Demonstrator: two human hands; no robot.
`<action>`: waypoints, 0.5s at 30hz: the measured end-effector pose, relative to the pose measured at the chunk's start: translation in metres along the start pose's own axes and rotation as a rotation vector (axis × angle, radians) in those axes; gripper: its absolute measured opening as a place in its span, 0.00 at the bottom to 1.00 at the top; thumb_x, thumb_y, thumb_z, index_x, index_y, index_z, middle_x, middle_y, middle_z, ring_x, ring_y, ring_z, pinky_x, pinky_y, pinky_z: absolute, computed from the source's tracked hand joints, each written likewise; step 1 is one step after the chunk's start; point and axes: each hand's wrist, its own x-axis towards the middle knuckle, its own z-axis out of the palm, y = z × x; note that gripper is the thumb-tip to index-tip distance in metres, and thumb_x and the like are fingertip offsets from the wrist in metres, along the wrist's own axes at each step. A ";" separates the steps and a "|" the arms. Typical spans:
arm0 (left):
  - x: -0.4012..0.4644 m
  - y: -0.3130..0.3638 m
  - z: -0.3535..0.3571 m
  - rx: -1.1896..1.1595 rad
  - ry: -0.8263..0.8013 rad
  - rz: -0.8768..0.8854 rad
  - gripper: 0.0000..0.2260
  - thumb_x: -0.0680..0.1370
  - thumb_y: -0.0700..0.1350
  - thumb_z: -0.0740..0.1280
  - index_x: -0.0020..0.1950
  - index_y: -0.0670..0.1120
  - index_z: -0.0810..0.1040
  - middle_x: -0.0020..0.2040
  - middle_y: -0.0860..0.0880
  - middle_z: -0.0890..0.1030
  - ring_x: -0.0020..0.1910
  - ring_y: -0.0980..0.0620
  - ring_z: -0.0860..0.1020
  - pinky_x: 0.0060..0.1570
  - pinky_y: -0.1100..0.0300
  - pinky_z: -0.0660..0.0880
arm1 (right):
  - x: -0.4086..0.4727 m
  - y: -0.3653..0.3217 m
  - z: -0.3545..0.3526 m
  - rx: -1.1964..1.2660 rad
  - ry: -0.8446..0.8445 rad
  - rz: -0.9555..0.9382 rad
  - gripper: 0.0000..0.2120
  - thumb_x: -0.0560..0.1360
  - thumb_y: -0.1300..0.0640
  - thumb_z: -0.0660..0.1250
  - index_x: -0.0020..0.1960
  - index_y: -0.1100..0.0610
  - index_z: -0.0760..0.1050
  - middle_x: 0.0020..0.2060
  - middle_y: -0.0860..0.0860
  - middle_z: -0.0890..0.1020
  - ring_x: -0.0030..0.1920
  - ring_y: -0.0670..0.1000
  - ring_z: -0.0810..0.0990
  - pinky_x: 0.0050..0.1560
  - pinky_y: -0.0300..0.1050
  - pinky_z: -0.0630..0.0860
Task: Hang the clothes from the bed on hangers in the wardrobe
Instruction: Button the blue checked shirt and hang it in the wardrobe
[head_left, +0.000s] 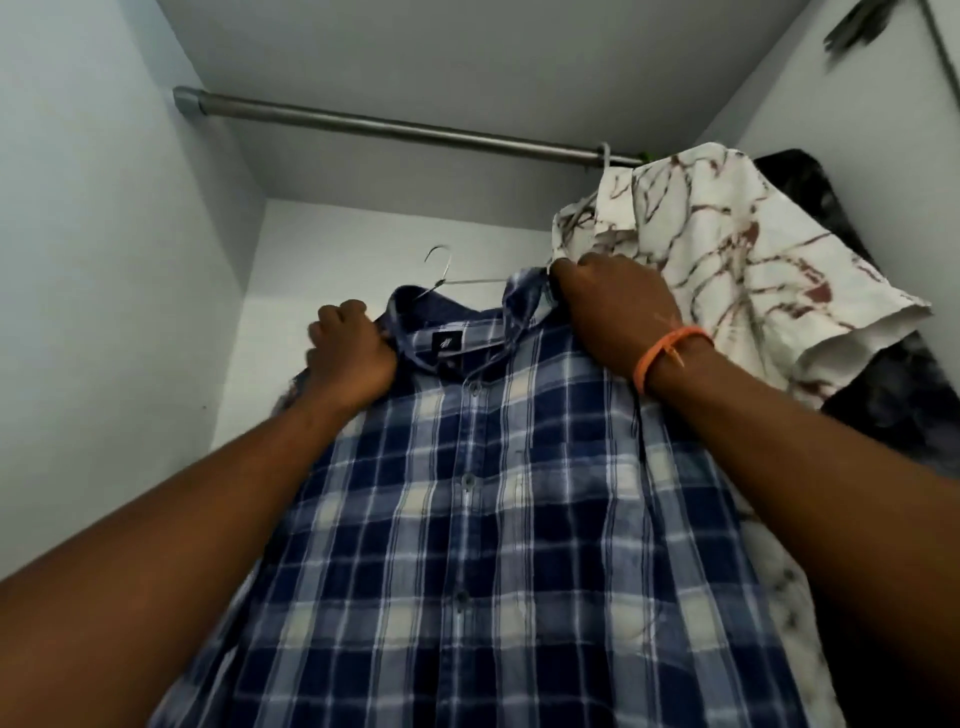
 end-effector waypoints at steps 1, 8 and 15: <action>0.007 0.008 0.008 -0.076 -0.030 0.003 0.19 0.80 0.42 0.62 0.70 0.40 0.67 0.68 0.38 0.69 0.66 0.38 0.68 0.61 0.47 0.67 | 0.012 0.004 0.001 -0.033 -0.004 0.023 0.12 0.80 0.63 0.58 0.62 0.60 0.72 0.53 0.62 0.79 0.52 0.65 0.79 0.44 0.55 0.73; 0.043 0.076 0.060 -0.492 -0.430 0.251 0.16 0.84 0.46 0.58 0.69 0.42 0.70 0.62 0.43 0.76 0.56 0.48 0.74 0.53 0.58 0.69 | 0.077 0.040 0.003 -0.262 0.029 0.160 0.12 0.79 0.65 0.58 0.59 0.66 0.76 0.53 0.66 0.80 0.53 0.68 0.80 0.49 0.58 0.76; 0.060 0.128 0.087 -0.644 -0.484 0.266 0.14 0.82 0.47 0.62 0.61 0.39 0.74 0.55 0.41 0.78 0.52 0.44 0.77 0.50 0.54 0.75 | 0.107 0.066 0.023 -0.411 0.074 0.212 0.12 0.78 0.65 0.60 0.58 0.64 0.79 0.53 0.65 0.81 0.55 0.69 0.79 0.51 0.59 0.76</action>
